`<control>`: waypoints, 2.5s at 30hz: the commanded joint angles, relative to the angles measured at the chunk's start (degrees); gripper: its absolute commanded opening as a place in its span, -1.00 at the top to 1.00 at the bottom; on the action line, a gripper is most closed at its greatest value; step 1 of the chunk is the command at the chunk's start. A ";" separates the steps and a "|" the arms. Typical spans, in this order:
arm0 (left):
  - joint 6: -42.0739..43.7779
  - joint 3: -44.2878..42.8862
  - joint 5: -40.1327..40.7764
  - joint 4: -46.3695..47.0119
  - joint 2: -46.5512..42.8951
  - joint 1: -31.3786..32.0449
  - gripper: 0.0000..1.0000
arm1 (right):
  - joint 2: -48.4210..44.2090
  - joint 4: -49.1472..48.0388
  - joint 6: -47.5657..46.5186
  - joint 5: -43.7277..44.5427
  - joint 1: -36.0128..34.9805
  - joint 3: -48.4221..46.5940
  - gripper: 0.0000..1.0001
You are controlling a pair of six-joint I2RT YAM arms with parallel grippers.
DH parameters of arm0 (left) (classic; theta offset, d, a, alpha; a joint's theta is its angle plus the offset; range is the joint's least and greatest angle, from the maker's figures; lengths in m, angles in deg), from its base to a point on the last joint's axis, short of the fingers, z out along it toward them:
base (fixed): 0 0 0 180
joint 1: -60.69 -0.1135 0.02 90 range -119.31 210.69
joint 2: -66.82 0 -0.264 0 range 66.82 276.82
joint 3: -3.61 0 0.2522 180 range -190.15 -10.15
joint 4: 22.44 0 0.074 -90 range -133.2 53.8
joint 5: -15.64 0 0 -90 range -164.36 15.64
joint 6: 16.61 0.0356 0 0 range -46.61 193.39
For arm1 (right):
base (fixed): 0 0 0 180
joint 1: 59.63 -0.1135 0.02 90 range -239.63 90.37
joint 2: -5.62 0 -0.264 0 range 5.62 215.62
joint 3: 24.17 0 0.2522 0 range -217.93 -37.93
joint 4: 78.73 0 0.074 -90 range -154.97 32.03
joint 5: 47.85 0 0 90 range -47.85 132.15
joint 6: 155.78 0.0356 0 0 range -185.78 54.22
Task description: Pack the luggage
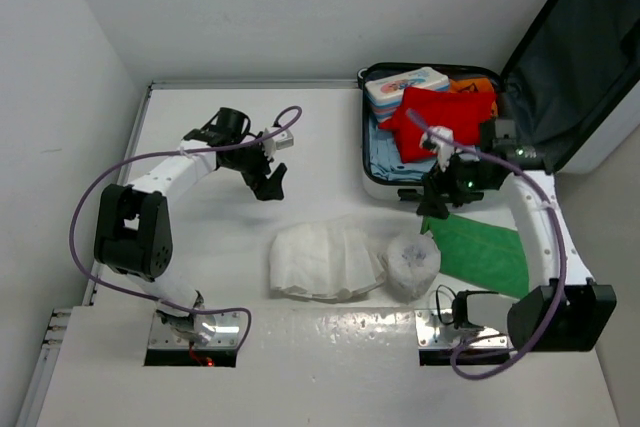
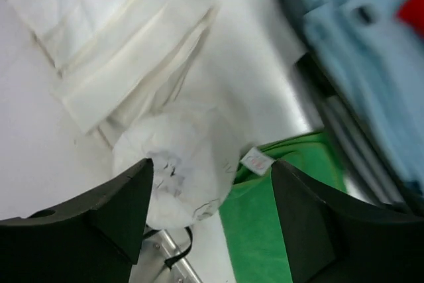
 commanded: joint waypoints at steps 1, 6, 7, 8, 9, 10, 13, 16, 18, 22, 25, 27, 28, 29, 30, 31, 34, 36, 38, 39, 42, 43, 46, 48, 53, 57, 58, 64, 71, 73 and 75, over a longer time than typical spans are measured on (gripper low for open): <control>0.04 0.35 -0.32 2.61 -1.12 0.50 -0.95 | -4.24 1.45 -4.42 4.30 -5.03 9.56 -0.42; -0.57 0.35 0.29 3.14 -1.12 0.50 -0.95 | -4.37 -7.09 -3.63 10.81 -10.58 19.84 -0.48; -0.57 0.35 0.82 3.14 -1.12 0.50 -0.95 | -3.40 -7.62 -3.62 12.55 -11.72 20.65 -0.55; -0.57 0.35 1.34 3.14 -1.12 0.50 -0.95 | -2.78 -9.71 -2.93 13.18 -12.34 22.13 -0.57; -0.57 0.35 2.04 3.75 -1.73 0.50 -0.95 | -2.43 -13.21 -2.05 14.06 -12.60 23.11 -0.57; -0.57 0.35 2.05 4.28 -1.74 0.50 -0.95 | -2.25 -14.55 -2.04 16.42 -13.13 24.68 -0.57; -1.10 0.87 3.28 4.80 -2.26 0.50 -0.95 | -0.41 -20.97 -1.87 19.24 -15.67 28.03 -0.59; -1.10 0.88 4.59 4.81 -2.26 0.50 -0.95 | 1.97 -20.90 -1.34 19.78 -18.05 27.26 -0.30; -1.10 1.49 5.12 5.95 -2.26 0.50 -0.95 | 2.32 -21.16 -1.42 22.40 -20.25 27.07 -0.30; -2.24 2.11 5.13 7.36 -1.21 1.02 -0.95 | 2.32 -22.83 -0.99 25.84 -22.01 27.86 -0.32; -2.85 2.11 5.13 7.97 -0.69 1.03 -0.95 | 4.16 -22.57 -0.11 28.73 -25.08 29.18 -0.35; -2.86 2.11 5.13 8.59 -0.68 1.03 -0.95 | 4.87 -22.04 -0.02 29.10 -25.44 29.18 -0.09; -2.86 2.11 5.13 8.59 -0.68 1.03 -0.95 | 5.31 -21.78 0.07 28.05 -25.61 28.83 0.69; -2.86 2.11 5.13 9.11 -0.68 1.03 -0.95 | 5.66 -19.86 0.59 27.52 -25.44 27.35 0.98; -2.86 2.11 5.13 9.11 -0.68 1.03 -0.95 | 6.01 -19.75 0.94 26.99 -25.52 25.77 1.00; -2.86 2.11 5.13 9.11 -0.68 1.03 -0.95 | 6.01 -19.06 0.60 26.03 -25.00 23.93 1.00; -2.86 2.11 5.13 9.11 -0.68 1.03 -0.95 | 5.67 -15.19 1.39 23.48 -23.51 16.39 1.00; -2.33 2.11 5.13 9.11 -0.68 1.03 -0.97 | 5.75 -13.08 3.14 22.60 -22.11 12.24 1.00; -2.33 2.11 5.13 9.11 -0.68 1.03 -0.97 | 6.89 -12.20 4.63 21.45 -19.30 2.40 1.00; -2.33 2.11 5.13 9.11 -0.68 1.03 -0.97 | 8.02 -11.50 4.73 21.27 -18.85 -3.02 1.00; -2.33 2.11 4.61 9.11 -0.15 1.03 -0.97 | 12.95 -9.22 5.25 20.66 -15.34 -16.90 1.00; -2.33 2.11 4.60 9.11 0.37 1.03 -0.97 | 14.18 -8.95 4.91 20.66 -14.46 -22.01 1.00; -2.86 1.50 4.60 9.11 0.90 1.03 -0.97 | 20.77 -7.80 4.64 20.84 -8.41 -32.83 1.00; -2.86 0.89 4.60 9.11 1.43 1.03 -0.97 | 26.39 -6.05 4.46 20.48 -6.73 -38.22 1.00; -2.86 0.35 4.60 9.11 2.57 0.50 -0.97 | 38.24 -1.21 3.58 17.50 -6.10 -45.17 1.00; -3.39 0.35 5.13 9.11 2.57 -0.03 -0.97 | 45.98 1.52 3.67 14.77 -6.54 -44.92 1.00; -3.39 0.35 5.13 9.11 2.57 -0.55 -0.97 | 46.79 0.04 3.67 14.68 -6.80 -43.95 1.00; -4.61 0.88 5.66 9.11 2.57 -0.55 -0.97 | 49.52 -14.88 3.58 21.08 -11.89 -30.51 1.00; -4.62 0.88 6.80 9.11 1.34 -0.55 -1.00 | 49.44 -16.06 6.65 23.03 -13.66 -30.41 0.56; -4.62 1.40 6.80 9.11 1.34 -0.55 -1.00 | 48.47 -15.63 7.88 22.68 -12.87 -33.04 0.17; -5.14 1.41 6.80 9.11 1.34 -0.55 -1.00 | 47.16 -13.61 8.33 22.16 -12.34 -36.27 -0.05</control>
